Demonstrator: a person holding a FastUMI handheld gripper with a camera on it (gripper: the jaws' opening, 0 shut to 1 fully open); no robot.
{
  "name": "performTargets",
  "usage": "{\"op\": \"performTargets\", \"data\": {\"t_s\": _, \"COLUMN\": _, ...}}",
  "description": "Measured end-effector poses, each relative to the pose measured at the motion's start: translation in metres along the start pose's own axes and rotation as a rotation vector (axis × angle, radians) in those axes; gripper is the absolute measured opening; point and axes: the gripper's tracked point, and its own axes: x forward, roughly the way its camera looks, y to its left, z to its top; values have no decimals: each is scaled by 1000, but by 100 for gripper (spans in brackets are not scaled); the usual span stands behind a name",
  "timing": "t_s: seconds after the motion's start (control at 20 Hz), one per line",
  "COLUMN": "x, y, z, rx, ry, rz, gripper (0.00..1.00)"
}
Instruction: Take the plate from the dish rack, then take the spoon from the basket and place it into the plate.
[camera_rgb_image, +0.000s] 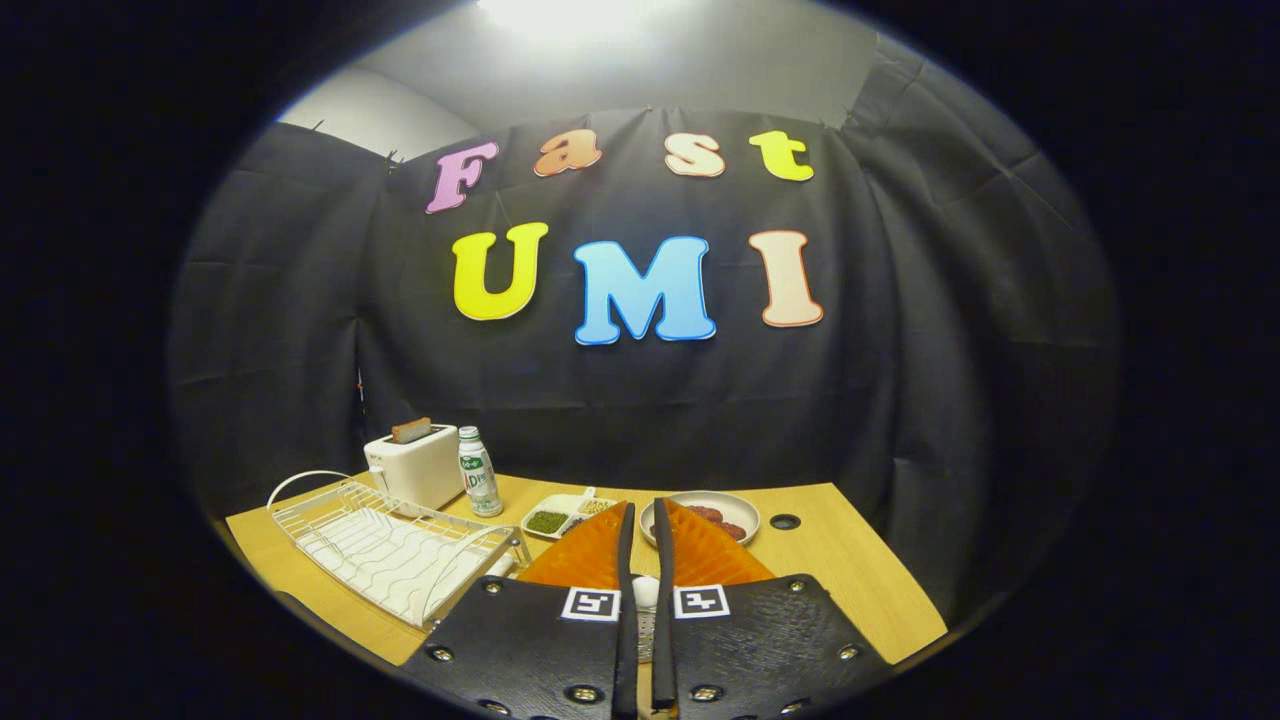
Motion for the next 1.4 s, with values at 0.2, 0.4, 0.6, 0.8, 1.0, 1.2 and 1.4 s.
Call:
{"op": "performTargets", "data": {"t_s": 0.2, "x": -20, "y": 1, "z": 31, "rx": -34, "ry": -7, "rz": -11, "gripper": 5}}
{"op": "performTargets", "data": {"t_s": 0.4, "x": -42, "y": 8, "z": 41, "rx": -48, "ry": 20, "rz": -8, "gripper": 5}}
{"op": "performTargets", "data": {"t_s": 0.6, "x": -60, "y": 16, "z": 33, "rx": -57, "ry": 74, "rz": -1, "gripper": 5}}
{"op": "performTargets", "data": {"t_s": 0.8, "x": -72, "y": 24, "z": 18, "rx": -64, "ry": 128, "rz": -3, "gripper": 5}}
{"op": "performTargets", "data": {"t_s": 1.0, "x": -77, "y": 43, "z": -12, "rx": -32, "ry": 209, "rz": 32, "gripper": 5}}
{"op": "performTargets", "data": {"t_s": 1.2, "x": -82, "y": 63, "z": -48, "rx": -46, "ry": 298, "rz": 67, "gripper": 5}}
{"op": "performTargets", "data": {"t_s": 1.4, "x": -82, "y": 85, "z": -72, "rx": -37, "ry": 354, "rz": 110, "gripper": 5}}
